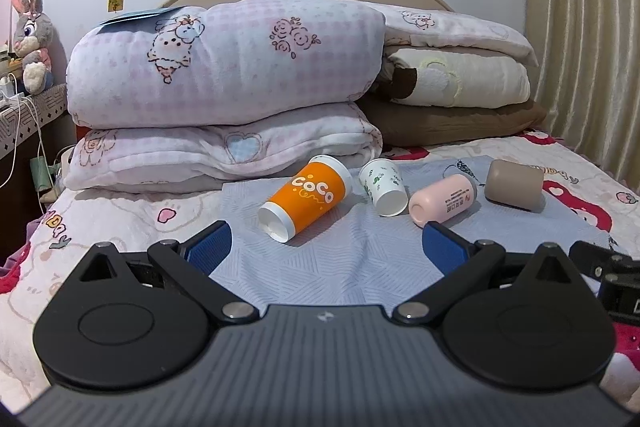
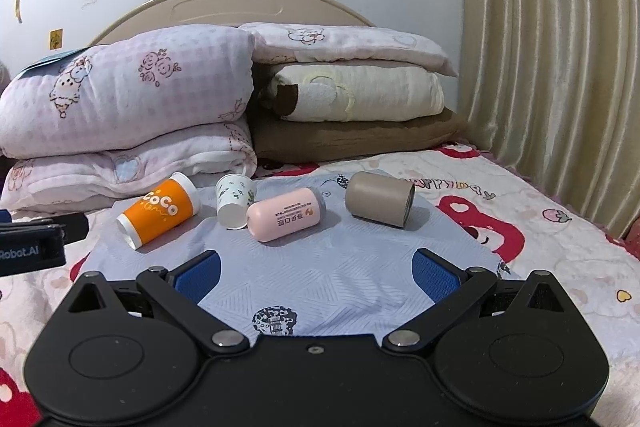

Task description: Flip cup upright

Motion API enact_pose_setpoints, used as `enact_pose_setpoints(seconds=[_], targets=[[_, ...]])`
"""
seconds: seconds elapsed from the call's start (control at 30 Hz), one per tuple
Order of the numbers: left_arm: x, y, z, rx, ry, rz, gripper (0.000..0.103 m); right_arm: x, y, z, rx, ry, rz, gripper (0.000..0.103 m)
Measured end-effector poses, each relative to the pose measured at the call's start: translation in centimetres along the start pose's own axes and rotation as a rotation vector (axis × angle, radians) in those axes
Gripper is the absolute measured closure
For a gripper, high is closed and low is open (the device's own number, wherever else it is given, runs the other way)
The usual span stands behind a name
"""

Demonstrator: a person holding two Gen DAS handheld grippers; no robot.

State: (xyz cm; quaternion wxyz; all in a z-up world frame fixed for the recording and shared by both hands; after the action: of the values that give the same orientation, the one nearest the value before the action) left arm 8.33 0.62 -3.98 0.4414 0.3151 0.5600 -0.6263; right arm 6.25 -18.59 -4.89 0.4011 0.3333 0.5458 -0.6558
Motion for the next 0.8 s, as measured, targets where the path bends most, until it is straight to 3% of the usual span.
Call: enact_pose_setpoints(seconds=[0.8], targets=[[0.7,0.3,0.0,0.004,0.001,-0.015,0.0,0.2,0.0,-1.9,-0.06,-0.042,-0.015,0.0]])
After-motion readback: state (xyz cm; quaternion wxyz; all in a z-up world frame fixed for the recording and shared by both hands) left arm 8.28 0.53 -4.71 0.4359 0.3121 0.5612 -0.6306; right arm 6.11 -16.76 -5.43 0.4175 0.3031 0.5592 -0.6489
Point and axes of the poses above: each gripper's, at about its wrist camera, not at the fingertips, and y roughly the way its jaws point, z to its right, x to its underside, the point moved 9 cm from there along y, roughly the way its jaws point, and after that the axes turned 10 degrees about -y, right-handed, at the moved point
